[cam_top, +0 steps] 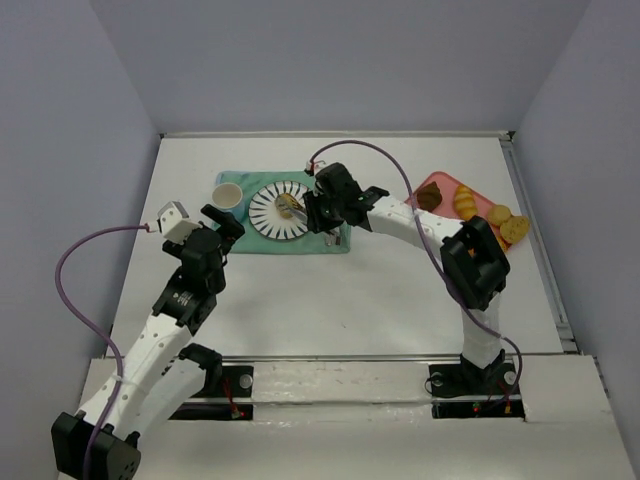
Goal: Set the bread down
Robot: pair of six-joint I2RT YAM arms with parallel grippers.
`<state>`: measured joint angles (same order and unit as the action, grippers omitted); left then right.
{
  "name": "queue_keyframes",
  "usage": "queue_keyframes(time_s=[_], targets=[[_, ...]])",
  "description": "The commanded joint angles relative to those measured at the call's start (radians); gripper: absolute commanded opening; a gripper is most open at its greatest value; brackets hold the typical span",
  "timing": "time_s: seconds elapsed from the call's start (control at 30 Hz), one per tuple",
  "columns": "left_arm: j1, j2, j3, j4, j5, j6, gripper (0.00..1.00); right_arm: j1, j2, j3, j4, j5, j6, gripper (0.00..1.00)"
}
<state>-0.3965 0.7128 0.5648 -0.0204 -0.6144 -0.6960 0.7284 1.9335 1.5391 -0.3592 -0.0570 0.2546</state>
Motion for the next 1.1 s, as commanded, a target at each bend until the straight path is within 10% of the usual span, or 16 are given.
queue_keyframes(time_s=[0.0,0.6,1.07], targets=[[0.008,0.005,0.014,0.023,-0.025,-0.010,0.99,0.022,0.041,0.133,0.014,-0.006,-0.034,0.44],[0.010,0.014,0.018,-0.003,-0.022,-0.019,0.99,0.012,-0.218,-0.022,0.011,0.287,0.052,0.58],[0.012,-0.038,-0.005,0.014,-0.004,-0.011,0.99,-0.427,-0.692,-0.488,-0.113,0.339,0.212,0.53]])
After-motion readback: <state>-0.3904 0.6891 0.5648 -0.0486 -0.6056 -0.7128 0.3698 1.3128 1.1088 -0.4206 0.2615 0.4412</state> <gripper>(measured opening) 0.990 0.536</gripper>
